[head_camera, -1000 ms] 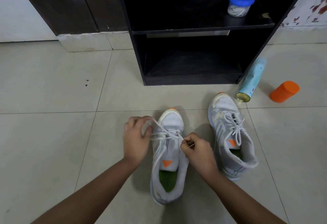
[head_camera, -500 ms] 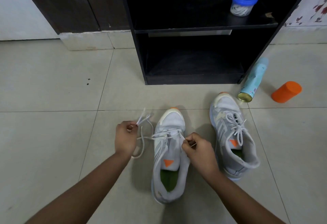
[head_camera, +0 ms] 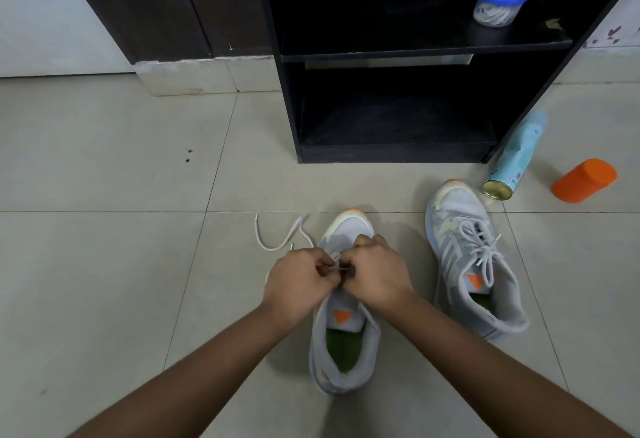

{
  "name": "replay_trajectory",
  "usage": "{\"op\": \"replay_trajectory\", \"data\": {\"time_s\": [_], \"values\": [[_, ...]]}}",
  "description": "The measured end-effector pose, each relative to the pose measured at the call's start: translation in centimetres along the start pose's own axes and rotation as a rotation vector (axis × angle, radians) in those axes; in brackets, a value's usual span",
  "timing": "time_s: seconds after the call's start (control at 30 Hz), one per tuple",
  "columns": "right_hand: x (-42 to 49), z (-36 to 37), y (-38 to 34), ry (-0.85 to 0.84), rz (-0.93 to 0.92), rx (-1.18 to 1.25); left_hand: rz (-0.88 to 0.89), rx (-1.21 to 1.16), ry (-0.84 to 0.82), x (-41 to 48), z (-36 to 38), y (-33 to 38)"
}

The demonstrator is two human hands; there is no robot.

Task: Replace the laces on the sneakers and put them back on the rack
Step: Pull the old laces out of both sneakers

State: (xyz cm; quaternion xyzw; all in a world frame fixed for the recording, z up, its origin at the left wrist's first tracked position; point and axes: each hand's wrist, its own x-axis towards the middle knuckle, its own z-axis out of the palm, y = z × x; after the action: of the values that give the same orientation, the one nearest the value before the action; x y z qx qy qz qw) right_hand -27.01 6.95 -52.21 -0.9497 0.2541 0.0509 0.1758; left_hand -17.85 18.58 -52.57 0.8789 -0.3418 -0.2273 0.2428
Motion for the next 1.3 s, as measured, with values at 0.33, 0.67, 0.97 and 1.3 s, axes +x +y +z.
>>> {"op": "replay_trajectory", "data": {"time_s": [0.33,0.67,0.97,1.3], "values": [[-0.6,2.4,3.0,0.321,0.618,1.295,-0.023,-0.253,-0.022,-0.4,0.2,-1.1],[-0.6,0.4,0.1,0.117,-0.096,-0.089,0.035,-0.342,-0.010,-0.7,0.3,-1.0],[0.8,-0.7,7.0,0.374,0.460,0.471,-0.029,-0.403,0.006,-0.8,0.2,-1.1],[-0.3,1.3,0.0,0.196,-0.096,-0.143,0.047,-0.350,-0.001,-0.7,0.3,-1.2]]}}
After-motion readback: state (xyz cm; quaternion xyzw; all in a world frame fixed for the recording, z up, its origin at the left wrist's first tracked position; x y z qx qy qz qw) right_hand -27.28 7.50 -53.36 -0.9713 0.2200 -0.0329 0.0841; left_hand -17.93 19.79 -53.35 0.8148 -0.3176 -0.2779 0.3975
